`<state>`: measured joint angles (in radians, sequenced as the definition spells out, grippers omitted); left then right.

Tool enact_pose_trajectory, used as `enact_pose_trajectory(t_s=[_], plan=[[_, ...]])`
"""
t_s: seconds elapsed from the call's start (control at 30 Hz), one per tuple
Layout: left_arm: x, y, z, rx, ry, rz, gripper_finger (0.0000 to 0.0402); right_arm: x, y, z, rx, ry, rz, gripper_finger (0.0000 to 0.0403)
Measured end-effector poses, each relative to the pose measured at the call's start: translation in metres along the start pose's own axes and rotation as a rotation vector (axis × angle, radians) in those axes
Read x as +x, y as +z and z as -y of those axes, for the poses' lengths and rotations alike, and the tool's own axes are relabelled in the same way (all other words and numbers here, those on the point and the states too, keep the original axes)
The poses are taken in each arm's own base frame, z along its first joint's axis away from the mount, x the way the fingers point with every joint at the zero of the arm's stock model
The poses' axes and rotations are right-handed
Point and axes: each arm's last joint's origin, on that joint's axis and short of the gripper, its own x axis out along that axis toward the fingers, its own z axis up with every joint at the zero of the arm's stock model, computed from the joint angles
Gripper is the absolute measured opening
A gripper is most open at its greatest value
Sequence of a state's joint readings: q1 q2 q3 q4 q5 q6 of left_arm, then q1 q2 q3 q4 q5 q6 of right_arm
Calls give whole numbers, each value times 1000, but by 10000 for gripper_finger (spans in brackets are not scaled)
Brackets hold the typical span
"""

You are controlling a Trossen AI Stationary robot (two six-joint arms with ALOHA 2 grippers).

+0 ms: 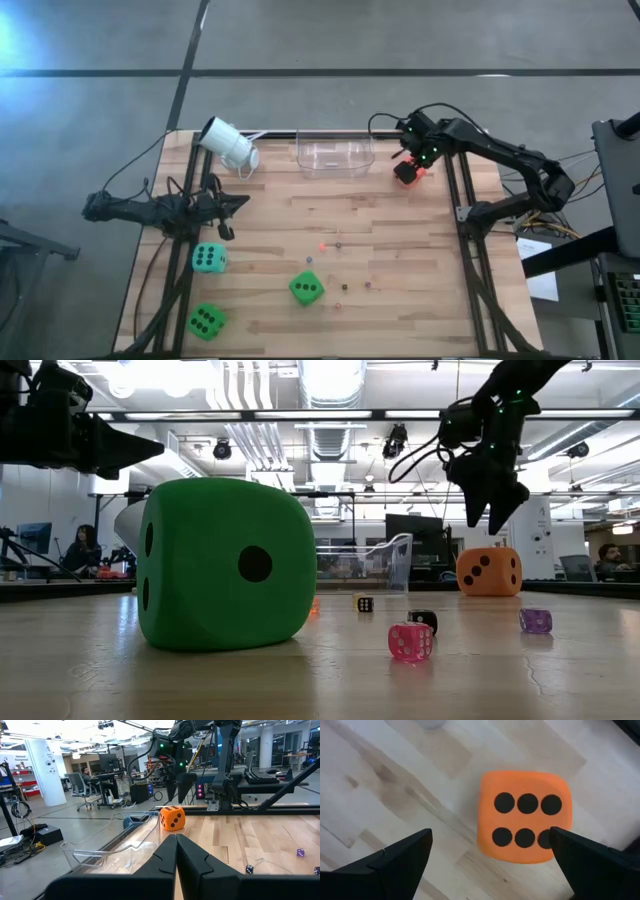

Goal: Pick & Place Dice
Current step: Put the big orange dice into the transparent bin

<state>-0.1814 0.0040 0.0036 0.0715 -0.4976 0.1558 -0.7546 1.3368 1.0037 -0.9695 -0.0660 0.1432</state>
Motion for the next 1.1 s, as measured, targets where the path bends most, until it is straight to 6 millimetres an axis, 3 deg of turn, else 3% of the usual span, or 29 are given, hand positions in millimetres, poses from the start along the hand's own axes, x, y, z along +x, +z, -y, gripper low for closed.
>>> enact_pose_trajectory(t_s=[0.43, 1.1], plan=[[0, 0, 0, 0, 0, 0, 10, 7, -4, 4, 32, -93, -3, 400], [0, 0, 0, 0, 0, 0, 10, 17, -4, 9, -17, -97, 28, 400]])
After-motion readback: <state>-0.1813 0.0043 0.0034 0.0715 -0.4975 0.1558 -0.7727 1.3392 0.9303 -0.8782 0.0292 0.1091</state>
